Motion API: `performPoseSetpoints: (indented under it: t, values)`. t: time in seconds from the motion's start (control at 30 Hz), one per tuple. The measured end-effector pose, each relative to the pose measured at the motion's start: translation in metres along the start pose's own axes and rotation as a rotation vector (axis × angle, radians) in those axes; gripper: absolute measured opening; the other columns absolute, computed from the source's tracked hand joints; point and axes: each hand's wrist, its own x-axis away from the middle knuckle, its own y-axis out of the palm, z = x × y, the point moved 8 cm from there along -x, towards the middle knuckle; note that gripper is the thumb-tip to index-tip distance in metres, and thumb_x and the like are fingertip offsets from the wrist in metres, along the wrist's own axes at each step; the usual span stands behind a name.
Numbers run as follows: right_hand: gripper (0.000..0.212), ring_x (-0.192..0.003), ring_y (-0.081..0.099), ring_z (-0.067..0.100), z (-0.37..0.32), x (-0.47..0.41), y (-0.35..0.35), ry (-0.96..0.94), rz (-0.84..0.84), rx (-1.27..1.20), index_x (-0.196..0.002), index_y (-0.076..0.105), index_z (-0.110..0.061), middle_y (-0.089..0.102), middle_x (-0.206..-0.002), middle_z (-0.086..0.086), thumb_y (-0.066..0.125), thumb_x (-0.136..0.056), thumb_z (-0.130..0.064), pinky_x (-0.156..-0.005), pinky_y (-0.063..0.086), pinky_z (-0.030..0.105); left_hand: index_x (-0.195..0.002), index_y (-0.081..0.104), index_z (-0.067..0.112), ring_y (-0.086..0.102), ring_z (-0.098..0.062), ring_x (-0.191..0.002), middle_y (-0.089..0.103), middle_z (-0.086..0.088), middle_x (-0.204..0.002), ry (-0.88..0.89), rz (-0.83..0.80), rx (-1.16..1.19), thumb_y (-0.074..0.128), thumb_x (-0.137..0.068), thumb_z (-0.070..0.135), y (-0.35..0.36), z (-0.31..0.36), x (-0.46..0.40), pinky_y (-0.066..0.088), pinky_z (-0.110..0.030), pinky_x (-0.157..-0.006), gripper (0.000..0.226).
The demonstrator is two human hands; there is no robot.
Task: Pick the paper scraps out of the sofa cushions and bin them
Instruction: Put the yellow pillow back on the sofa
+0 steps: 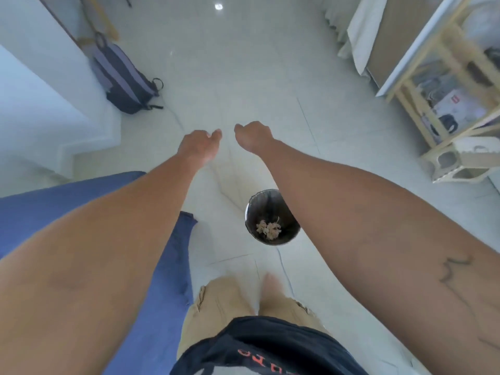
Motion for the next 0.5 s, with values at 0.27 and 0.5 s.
performPoseSetpoints:
  t: [0.27, 0.5]
  values:
    - [0.025, -0.091, 0.048, 0.027, -0.156, 0.073, 0.064, -0.337, -0.026, 0.140, -0.100, 0.050, -0.010, 0.052, -0.104, 0.009, 0.035, -0.102, -0.030, -0.064, 0.035, 0.025, -0.115, 0.061, -0.001, 0.057, -0.038, -0.112, 0.062, -0.022, -0.120, -0.081, 0.255, 0.030, 0.028, -0.105, 0.041, -0.142, -0.115, 0.071, 0.043, -0.038, -0.090, 0.054]
    - [0.028, -0.090, 0.050, 0.028, -0.257, 0.179, 0.201, -0.533, -0.150, 0.272, -0.098, 0.049, -0.008, 0.053, -0.098, 0.007, 0.033, -0.101, -0.031, -0.068, 0.036, 0.029, -0.083, 0.055, 0.004, 0.054, -0.033, -0.092, 0.055, -0.010, -0.082, -0.278, 0.396, 0.068, 0.026, -0.103, 0.043, -0.197, -0.283, 0.169, 0.038, -0.035, -0.077, 0.053]
